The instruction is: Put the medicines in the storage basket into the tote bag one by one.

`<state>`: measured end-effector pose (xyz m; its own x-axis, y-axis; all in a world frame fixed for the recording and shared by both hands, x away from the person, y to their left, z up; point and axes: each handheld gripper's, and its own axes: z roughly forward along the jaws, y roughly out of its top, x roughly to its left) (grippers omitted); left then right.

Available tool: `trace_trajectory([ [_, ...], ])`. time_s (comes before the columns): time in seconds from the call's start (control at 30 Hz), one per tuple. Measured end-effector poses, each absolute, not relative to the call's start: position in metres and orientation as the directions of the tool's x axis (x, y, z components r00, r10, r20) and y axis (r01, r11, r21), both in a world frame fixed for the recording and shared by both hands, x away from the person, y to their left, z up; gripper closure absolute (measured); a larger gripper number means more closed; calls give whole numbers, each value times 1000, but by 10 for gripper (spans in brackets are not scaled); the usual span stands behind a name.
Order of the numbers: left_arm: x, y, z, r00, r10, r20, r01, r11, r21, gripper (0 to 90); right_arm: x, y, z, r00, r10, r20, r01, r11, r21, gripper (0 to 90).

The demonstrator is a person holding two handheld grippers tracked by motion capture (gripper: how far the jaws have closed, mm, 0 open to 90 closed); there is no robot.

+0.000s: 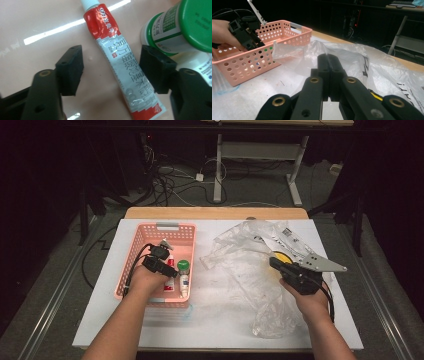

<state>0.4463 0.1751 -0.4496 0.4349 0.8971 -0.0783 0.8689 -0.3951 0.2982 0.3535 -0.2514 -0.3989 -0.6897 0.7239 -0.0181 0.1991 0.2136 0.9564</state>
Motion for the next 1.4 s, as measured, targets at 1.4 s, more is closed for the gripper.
trace_trajectory([
  [1.4, 451, 180, -447, 444, 895, -39, 855, -410, 317, 673, 351, -254, -395, -684, 729, -3, 183, 176, 967, 900],
])
